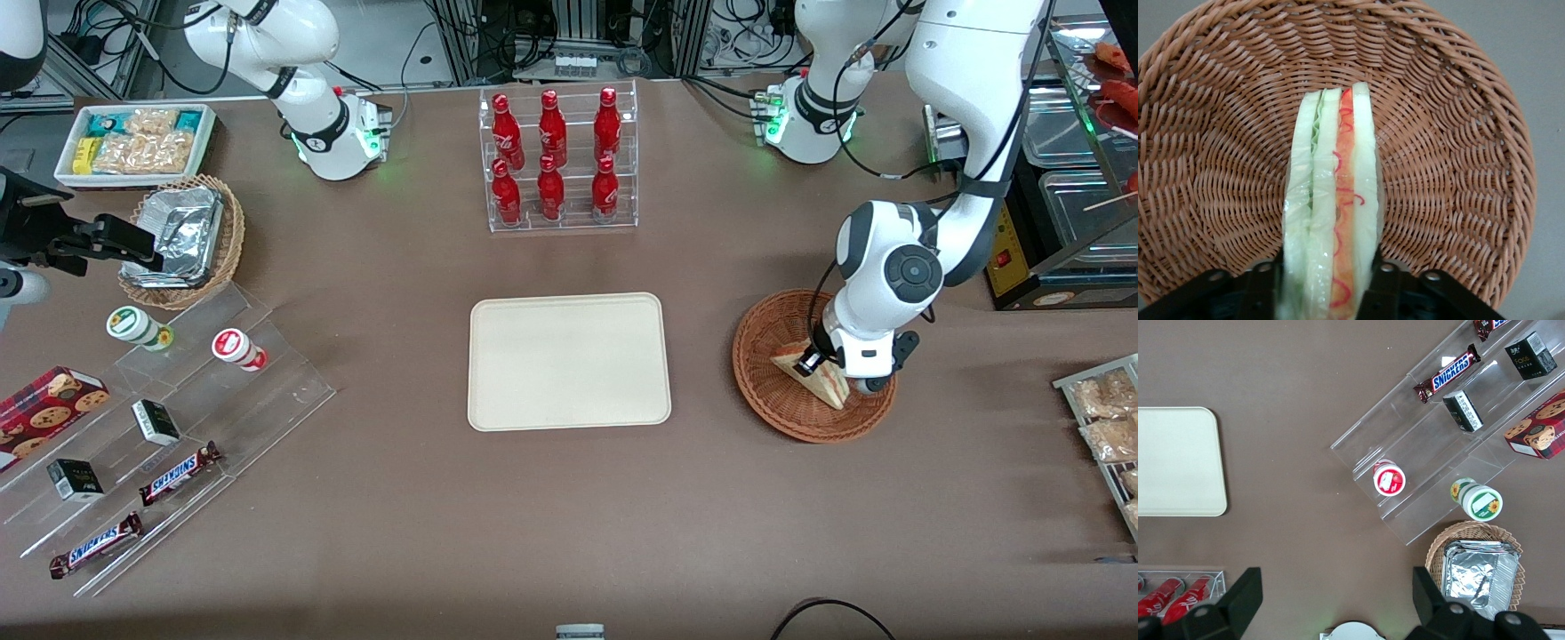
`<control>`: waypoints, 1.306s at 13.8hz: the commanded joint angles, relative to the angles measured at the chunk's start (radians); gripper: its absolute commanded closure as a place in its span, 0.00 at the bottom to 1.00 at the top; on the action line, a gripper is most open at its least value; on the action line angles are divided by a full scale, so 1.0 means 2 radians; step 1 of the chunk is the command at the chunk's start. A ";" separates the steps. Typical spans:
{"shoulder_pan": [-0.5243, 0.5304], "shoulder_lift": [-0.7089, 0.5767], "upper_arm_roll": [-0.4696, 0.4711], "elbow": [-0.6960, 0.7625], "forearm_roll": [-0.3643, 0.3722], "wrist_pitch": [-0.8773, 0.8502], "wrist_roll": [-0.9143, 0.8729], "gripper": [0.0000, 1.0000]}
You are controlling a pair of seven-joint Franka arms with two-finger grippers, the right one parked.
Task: Place sandwich from basket to tray
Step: 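Lift the sandwich and carry it over the cream tray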
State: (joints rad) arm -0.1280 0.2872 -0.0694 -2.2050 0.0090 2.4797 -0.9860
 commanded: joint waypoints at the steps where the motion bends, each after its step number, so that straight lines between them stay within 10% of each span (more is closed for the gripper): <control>1: -0.015 -0.024 0.003 0.011 0.021 -0.020 -0.002 1.00; 7: -0.066 -0.007 0.001 0.220 0.031 -0.248 -0.008 1.00; 18: -0.245 0.125 0.000 0.402 0.027 -0.285 -0.002 1.00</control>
State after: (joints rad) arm -0.5570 0.4590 -0.0819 -1.4779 0.0561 1.9357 -0.9996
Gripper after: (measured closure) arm 0.828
